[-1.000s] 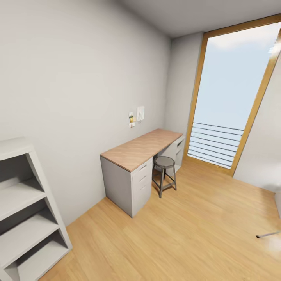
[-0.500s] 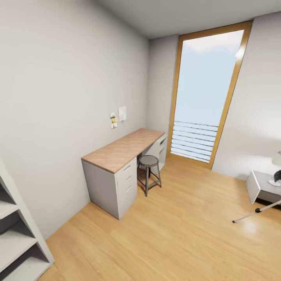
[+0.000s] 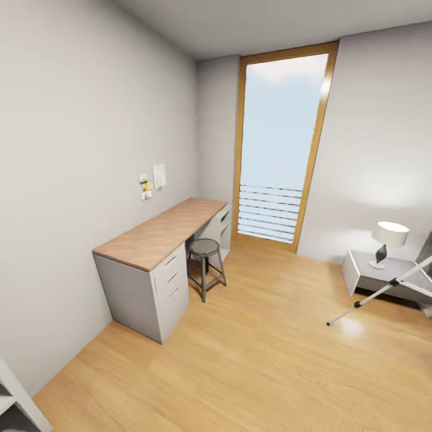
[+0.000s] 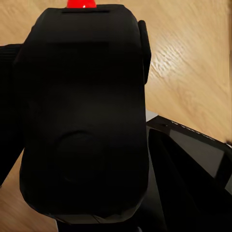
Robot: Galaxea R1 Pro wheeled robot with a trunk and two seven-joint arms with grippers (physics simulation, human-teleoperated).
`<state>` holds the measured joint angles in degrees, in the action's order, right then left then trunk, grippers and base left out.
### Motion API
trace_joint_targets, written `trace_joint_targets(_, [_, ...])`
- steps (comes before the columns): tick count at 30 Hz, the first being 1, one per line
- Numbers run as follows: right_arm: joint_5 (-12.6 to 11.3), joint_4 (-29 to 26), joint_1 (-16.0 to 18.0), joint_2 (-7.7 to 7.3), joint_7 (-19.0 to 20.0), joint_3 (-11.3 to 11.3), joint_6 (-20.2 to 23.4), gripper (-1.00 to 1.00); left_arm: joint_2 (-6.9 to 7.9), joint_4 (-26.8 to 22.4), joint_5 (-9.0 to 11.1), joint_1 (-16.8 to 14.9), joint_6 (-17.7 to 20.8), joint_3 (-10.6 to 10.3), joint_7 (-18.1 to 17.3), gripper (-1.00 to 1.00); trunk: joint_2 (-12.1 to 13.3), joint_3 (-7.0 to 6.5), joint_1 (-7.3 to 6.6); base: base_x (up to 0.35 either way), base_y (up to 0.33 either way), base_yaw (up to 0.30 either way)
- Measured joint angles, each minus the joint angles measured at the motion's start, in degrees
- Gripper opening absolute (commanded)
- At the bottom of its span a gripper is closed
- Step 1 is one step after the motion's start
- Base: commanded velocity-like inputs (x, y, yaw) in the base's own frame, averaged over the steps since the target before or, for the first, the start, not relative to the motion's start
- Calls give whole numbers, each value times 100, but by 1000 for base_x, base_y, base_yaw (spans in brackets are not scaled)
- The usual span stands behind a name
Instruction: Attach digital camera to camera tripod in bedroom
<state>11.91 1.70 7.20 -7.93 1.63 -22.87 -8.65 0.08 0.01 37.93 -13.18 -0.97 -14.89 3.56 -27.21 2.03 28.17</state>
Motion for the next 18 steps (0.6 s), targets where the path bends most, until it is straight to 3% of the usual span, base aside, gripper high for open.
trace_joint_targets(18, [2,1,0,5,1,6,0,100,1,0,-2,-1,0,-5,0,-100,0,0,0,0,0,-300])
